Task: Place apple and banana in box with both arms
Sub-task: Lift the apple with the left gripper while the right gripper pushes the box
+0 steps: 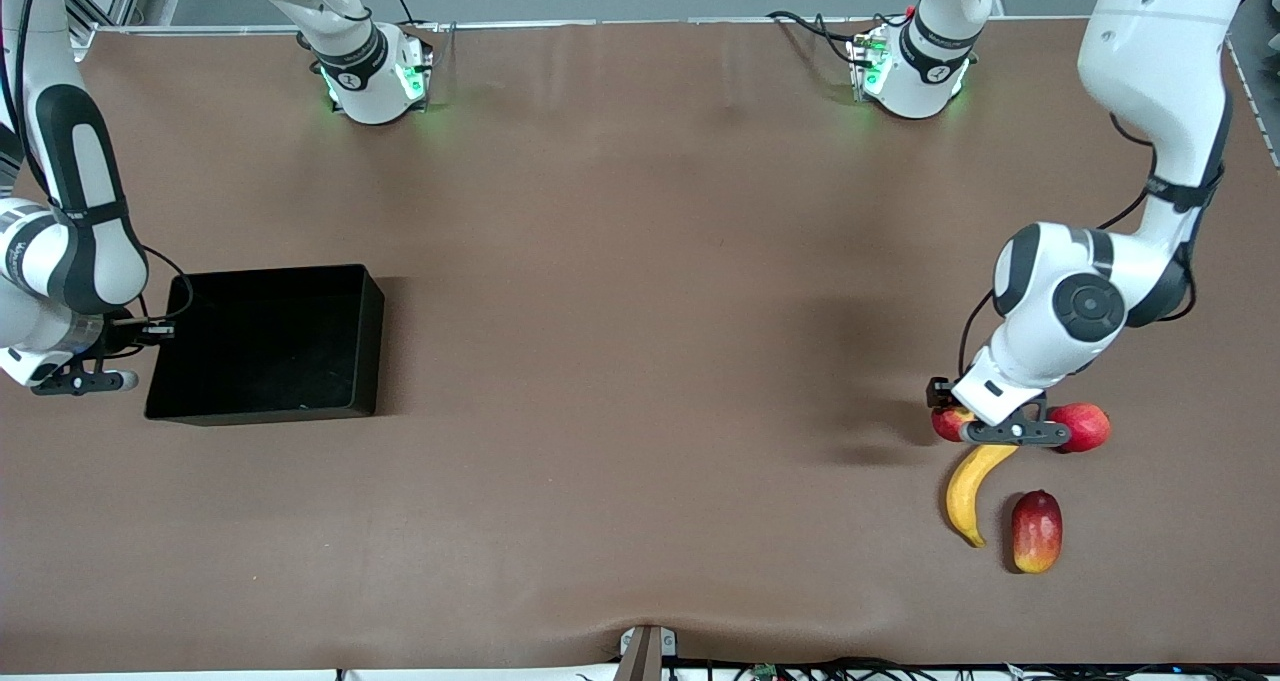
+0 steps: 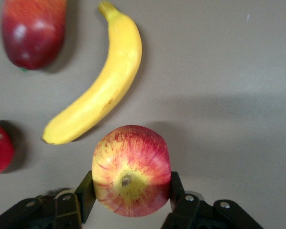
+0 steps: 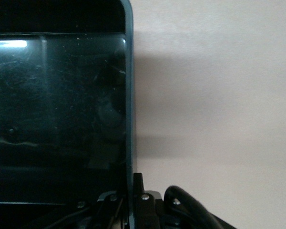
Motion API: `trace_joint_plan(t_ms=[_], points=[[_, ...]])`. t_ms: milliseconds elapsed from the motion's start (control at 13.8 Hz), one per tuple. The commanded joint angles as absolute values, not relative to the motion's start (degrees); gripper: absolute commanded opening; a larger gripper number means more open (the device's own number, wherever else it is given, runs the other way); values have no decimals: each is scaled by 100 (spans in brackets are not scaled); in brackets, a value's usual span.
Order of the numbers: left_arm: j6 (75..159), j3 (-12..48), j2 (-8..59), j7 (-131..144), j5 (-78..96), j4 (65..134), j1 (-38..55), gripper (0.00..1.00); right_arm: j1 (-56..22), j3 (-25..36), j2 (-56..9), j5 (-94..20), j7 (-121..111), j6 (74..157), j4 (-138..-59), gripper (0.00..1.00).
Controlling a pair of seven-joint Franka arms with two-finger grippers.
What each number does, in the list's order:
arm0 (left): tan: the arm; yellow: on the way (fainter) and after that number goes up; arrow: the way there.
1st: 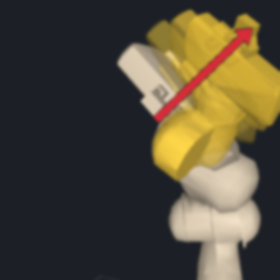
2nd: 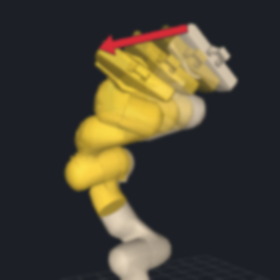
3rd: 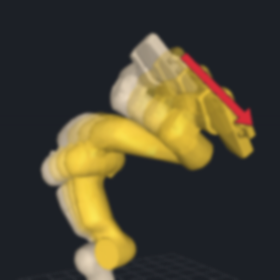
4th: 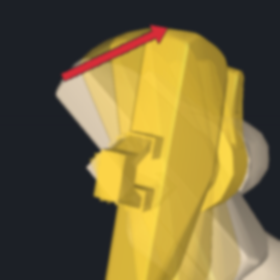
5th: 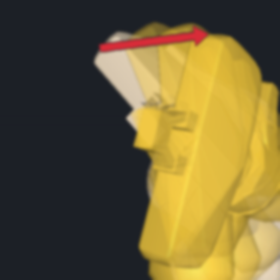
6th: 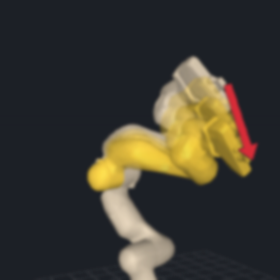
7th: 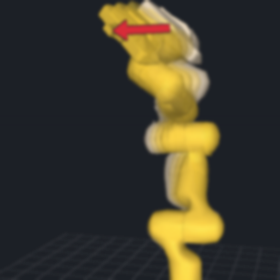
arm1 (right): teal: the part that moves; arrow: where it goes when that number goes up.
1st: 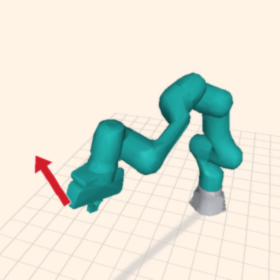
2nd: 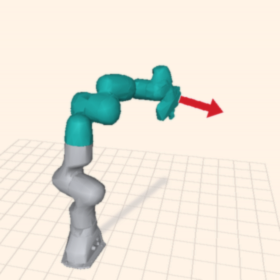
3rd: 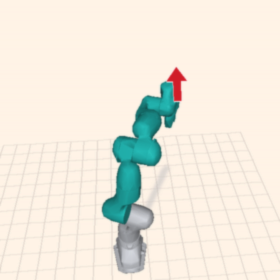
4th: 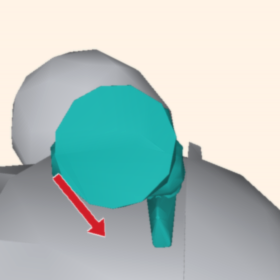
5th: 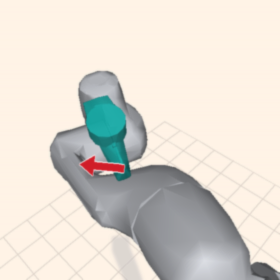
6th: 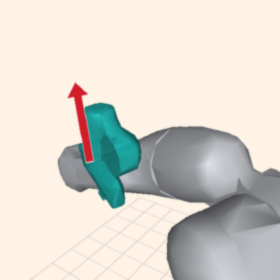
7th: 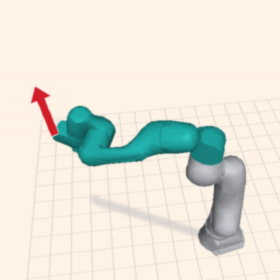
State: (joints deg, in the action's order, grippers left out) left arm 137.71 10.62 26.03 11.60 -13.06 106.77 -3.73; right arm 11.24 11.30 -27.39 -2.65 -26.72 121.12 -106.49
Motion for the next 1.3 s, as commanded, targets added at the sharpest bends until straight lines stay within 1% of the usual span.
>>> trace_joint_plan(t_ms=[0, 72, 217, 290, 362, 652, 724, 941, 1231], points=[[13124, 1221, 2040, 1371, -1450, 10627, -334, 0, 1134, 1046, -2593, -859, -2707, 10799, -9953, 0], [12931, 1291, 1909, 1458, -1450, 10600, -325, 0, 1073, 1046, -2601, -992, -2620, 10341, -9653, 0], [12579, 1467, 1610, 1546, -1450, 10574, -334, 0, 749, 1046, -2566, -1002, -1833, 9767, -9274, 0], [12455, 1529, 1478, 1599, -1450, 10547, -334, 0, 651, 959, -2566, -1019, -1358, 9556, -9159, 0], [12306, 1590, 1381, 1626, -1415, 10486, -343, 0, 633, 706, -2540, -1020, -1058, 9519, -9123, 0], [11349, 1880, 1362, 1984, -1354, 9784, -325, 0, 440, -156, -2478, -1028, 479, 9571, -9009, 0], [11207, 1994, 1362, 2152, -1354, 9695, -325, 0, 352, -393, -2505, -1028, 831, 9597, -8930, 0], [11145, 2363, 1371, 2775, -1284, 9633, -325, 0, -25, -1018, -2531, -1020, 1432, 9992, -8921, 0], [11145, 2882, 1546, 3987, -1230, 9580, -177, 0, -562, -1475, -2838, -1107, 2152, 10397, -8921, 0]])
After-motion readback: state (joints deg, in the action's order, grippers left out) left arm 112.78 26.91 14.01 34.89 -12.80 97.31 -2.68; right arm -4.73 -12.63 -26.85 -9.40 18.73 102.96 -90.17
